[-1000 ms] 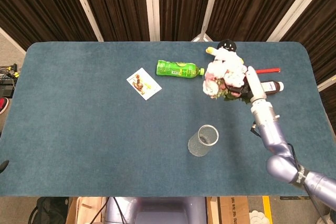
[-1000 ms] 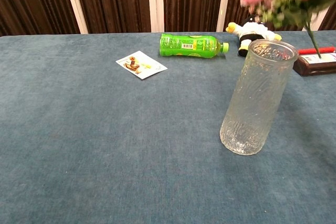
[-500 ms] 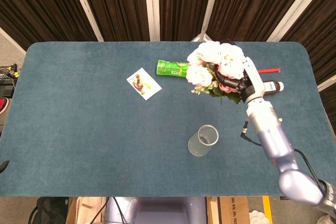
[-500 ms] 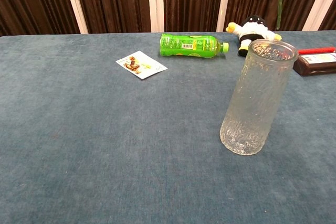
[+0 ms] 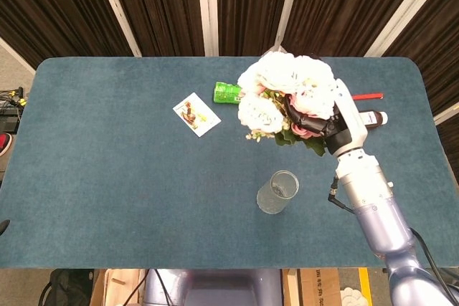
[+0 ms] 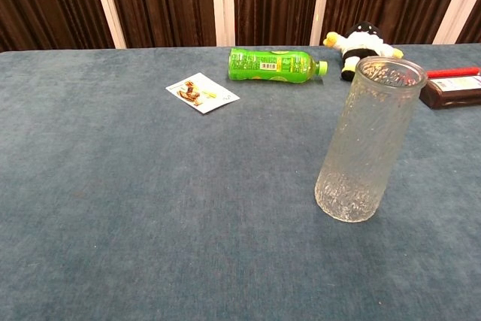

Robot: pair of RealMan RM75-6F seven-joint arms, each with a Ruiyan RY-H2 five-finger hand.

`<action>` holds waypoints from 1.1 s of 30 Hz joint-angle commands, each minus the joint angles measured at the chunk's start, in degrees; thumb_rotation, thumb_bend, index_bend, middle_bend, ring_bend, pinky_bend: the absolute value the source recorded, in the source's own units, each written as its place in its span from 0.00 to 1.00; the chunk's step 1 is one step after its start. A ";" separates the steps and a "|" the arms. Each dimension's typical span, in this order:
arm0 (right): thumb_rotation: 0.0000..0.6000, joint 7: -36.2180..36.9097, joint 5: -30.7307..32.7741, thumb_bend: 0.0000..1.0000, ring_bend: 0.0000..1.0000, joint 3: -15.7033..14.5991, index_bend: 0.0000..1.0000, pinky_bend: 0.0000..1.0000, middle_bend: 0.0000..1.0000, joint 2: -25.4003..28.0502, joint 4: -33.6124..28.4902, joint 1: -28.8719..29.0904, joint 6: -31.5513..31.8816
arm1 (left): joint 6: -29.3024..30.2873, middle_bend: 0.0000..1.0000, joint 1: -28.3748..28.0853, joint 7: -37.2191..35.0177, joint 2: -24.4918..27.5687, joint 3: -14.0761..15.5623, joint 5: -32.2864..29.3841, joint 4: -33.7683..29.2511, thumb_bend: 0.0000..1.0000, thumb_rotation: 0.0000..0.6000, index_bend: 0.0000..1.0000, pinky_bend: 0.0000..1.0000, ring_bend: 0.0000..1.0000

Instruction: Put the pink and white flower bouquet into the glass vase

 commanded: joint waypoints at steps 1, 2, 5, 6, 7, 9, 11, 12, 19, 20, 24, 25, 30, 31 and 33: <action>1.00 3.14 -0.78 0.51 0.49 0.12 0.47 0.14 0.44 0.59 0.00 -1.78 -2.87 | 0.13 0.00 0.08 -0.16 0.05 0.02 0.06 0.05 0.17 1.00 0.15 0.00 0.00; 1.00 3.87 -1.35 0.51 0.49 0.05 0.47 0.15 0.44 1.00 0.00 -2.55 -3.99 | 0.12 0.00 0.08 -0.19 0.05 0.01 0.03 0.10 0.17 1.00 0.15 0.00 0.00; 1.00 5.67 -3.76 0.51 0.49 -0.54 0.47 0.15 0.44 2.06 0.00 -5.08 -6.06 | -0.13 0.00 -0.01 -0.24 0.07 0.01 -0.09 0.13 0.17 1.00 0.15 0.00 0.00; 1.00 6.30 -4.46 0.51 0.49 -0.63 0.47 0.15 0.44 2.25 0.00 -5.71 -6.47 | -0.15 0.00 -0.01 -0.22 0.07 0.02 -0.09 0.14 0.17 1.00 0.15 0.00 0.00; 1.00 7.02 -5.08 0.51 0.49 -0.78 0.47 0.15 0.44 2.43 0.00 -6.47 -6.83 | -0.14 0.00 -0.01 -0.20 0.08 0.03 -0.07 0.13 0.17 1.00 0.15 0.00 0.00; 1.00 8.26 -6.34 0.51 0.49 -1.04 0.47 0.15 0.44 2.73 0.00 -7.74 -7.70 | -0.09 0.00 0.00 -0.13 0.04 0.05 0.01 0.12 0.17 1.00 0.15 0.00 0.00; 1.00 9.75 -8.17 0.51 0.49 -1.23 0.47 0.15 0.44 3.10 0.00 -9.27 -8.86 | 0.03 0.00 0.03 0.00 -0.04 0.04 0.07 0.12 0.17 1.00 0.15 0.00 0.00; 1.00 10.65 -9.62 0.51 0.49 -1.36 0.47 0.15 0.44 3.31 0.00 -10.28 -9.51 | 0.06 0.00 0.03 0.15 -0.13 0.03 0.05 0.11 0.17 1.00 0.15 0.00 0.00; 1.00 14.53 -17.57 0.51 0.49 -3.39 0.47 0.15 0.44 2.99 0.00 -14.97 -10.71 | 0.03 0.00 -0.01 0.88 -0.38 0.07 0.10 -0.02 0.17 1.00 0.15 0.00 0.00; 1.00 15.31 -18.73 0.51 0.49 -3.64 0.47 0.15 0.44 2.88 0.00 -15.61 -11.01 | 0.13 0.00 0.02 0.84 -0.41 0.05 0.09 -0.03 0.17 1.00 0.15 0.00 0.00; 1.00 17.59 -23.70 0.51 0.49 -4.86 0.47 0.15 0.44 2.21 0.00 -17.81 -11.54 | 0.23 0.00 0.10 0.75 -0.42 -0.01 -0.05 -0.04 0.17 1.00 0.15 0.00 0.00; 1.00 17.87 -24.55 0.51 0.49 -5.13 0.47 0.15 0.44 2.05 0.00 -18.12 -11.52 | 0.19 0.00 0.09 0.75 -0.43 -0.01 -0.07 -0.03 0.17 1.00 0.15 0.00 0.00; 1.00 19.95 -27.92 0.51 0.49 -7.11 0.47 0.16 0.44 1.56 0.00 -19.34 -12.04 | 0.07 0.00 0.00 0.95 -0.48 0.01 0.03 0.01 0.17 1.00 0.15 0.00 0.00; 1.00 20.46 -28.20 0.52 0.49 -7.32 0.47 0.16 0.44 1.69 0.00 -19.47 -12.30 | 0.01 0.00 -0.03 1.02 -0.51 0.01 0.00 0.02 0.17 1.00 0.15 0.00 0.00; 1.00 21.55 -28.50 0.52 0.49 -7.69 0.47 0.16 0.44 1.88 0.00 -19.51 -13.00 | -0.14 0.00 -0.12 1.21 -0.57 -0.03 -0.11 0.01 0.17 1.00 0.15 0.00 0.00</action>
